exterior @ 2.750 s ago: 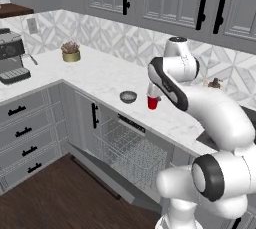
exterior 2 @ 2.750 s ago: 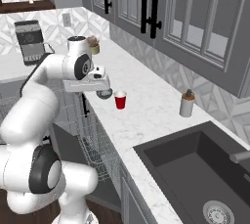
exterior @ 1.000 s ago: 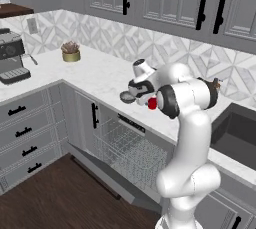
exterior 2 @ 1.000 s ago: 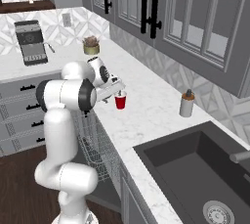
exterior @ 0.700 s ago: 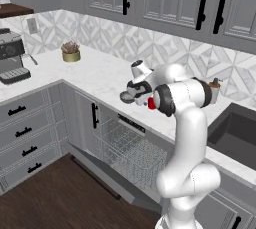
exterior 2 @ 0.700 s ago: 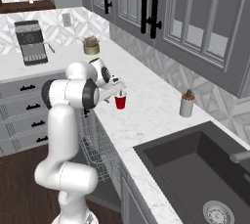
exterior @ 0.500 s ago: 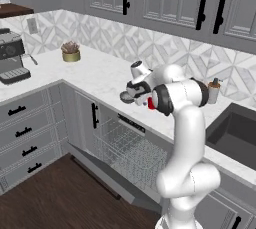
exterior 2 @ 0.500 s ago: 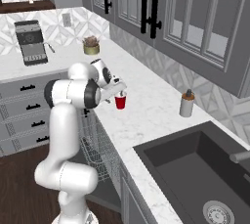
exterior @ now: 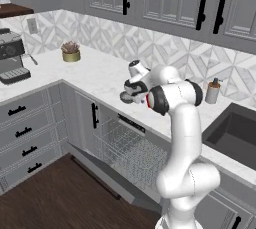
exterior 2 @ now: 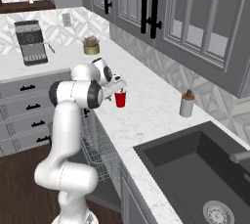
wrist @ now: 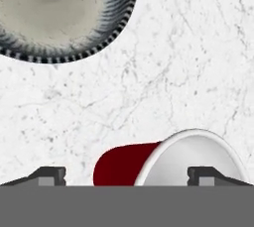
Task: Pick up the cup and bowl from the counter, place them in the dishwasher, and close the dishwasher door.
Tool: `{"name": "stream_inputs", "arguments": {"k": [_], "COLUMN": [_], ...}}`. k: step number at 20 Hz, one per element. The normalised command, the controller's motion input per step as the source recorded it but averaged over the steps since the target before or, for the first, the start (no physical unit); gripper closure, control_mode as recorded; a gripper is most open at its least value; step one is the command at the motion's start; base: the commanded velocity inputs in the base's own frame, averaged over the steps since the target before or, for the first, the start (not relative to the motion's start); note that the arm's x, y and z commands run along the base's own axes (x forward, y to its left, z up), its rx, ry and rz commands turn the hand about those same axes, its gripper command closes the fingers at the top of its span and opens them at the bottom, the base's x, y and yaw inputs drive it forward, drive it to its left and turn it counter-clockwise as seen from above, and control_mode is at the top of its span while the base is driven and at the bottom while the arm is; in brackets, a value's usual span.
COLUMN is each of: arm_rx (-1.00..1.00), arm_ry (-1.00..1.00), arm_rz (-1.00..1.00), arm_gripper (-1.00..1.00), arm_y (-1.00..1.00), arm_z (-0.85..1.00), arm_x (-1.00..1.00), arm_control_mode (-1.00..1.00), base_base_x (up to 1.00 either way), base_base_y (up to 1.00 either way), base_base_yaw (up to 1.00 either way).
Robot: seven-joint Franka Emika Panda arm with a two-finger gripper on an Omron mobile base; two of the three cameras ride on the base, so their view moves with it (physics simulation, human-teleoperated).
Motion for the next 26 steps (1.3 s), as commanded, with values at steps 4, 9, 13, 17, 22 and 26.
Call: {"name": "stream_inputs", "arguments": {"k": [4, 9, 13, 17, 22, 26], "arm_rx": [0.0, 0.0, 0.0, 0.04, 0.12, 0.1], "arm_ry": [-0.03, -0.04, -0.18, -0.14, -0.03, 0.0], "arm_rz": [0.0, 0.0, 0.0, 0.0, 0.0, 0.0], "arm_gripper": [1.0, 1.0, 1.0, 1.0, 1.0, 1.0], "arm_y": [0.0, 0.0, 0.0, 0.29, 0.69, 0.94], "arm_z": [-0.18, -0.1, 0.09, 0.23, 0.11, -0.14], "arm_x": [-0.23, -0.57, -0.97, -1.0, -1.0, -0.93], "arm_control_mode": [-1.0, -1.0, -1.0, -1.0, -1.0, -1.0], "base_base_x": [0.0, 0.0, 0.0, 0.0, 0.0, 0.0], "base_base_y": [0.0, 0.0, 0.0, 0.0, 0.0, 0.0], "base_base_yaw": [0.0, 0.0, 0.0, 0.0, 0.0, 0.0]}}
